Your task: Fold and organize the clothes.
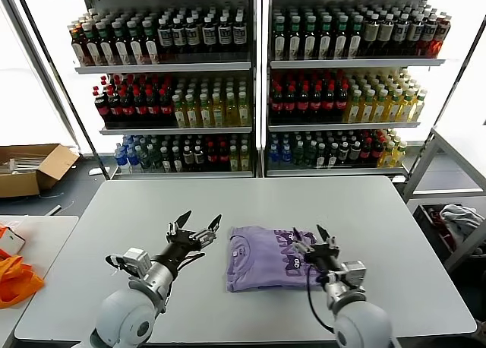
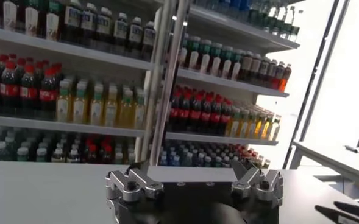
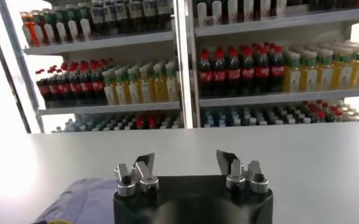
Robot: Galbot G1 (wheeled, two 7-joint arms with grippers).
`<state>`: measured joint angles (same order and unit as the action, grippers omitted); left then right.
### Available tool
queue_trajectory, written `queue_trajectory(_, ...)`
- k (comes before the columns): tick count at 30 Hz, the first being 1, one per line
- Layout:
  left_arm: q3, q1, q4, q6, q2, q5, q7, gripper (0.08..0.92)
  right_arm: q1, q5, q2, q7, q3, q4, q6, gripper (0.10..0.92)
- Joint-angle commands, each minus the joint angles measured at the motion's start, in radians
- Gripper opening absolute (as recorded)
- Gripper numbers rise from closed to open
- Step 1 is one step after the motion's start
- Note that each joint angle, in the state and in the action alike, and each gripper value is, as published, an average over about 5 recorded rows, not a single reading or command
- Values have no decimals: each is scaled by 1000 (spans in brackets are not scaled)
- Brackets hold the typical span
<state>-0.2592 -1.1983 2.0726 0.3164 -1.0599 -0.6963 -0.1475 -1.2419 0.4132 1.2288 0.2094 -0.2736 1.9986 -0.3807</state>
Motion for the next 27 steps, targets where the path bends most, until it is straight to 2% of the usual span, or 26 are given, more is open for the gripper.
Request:
queue_trajectory(1, -42, -76, 19, -7, -11, 10, 14, 823, 175, -117, 205, 95, 251, -267, -17, 728)
queue_trajectory(6, -65, -102, 14, -16, -24, 14, 24, 823, 147, -121, 193, 84, 268, -310, -10, 815)
queue_trajectory(11, -59, -122, 10, -24, -47, 22, 29, 823, 126, -173, 166, 74, 277, -305, 5, 822)
queue_trajectory(18, -59, -135, 21, -25, -60, 28, 30, 823, 119, -188, 113, 62, 189, -94, 91, 823)
queue_trajectory(27, -135, -166, 31, -35, -85, 43, 64, 823, -17, -195, 27, -56, -84, 103, 203, 823)
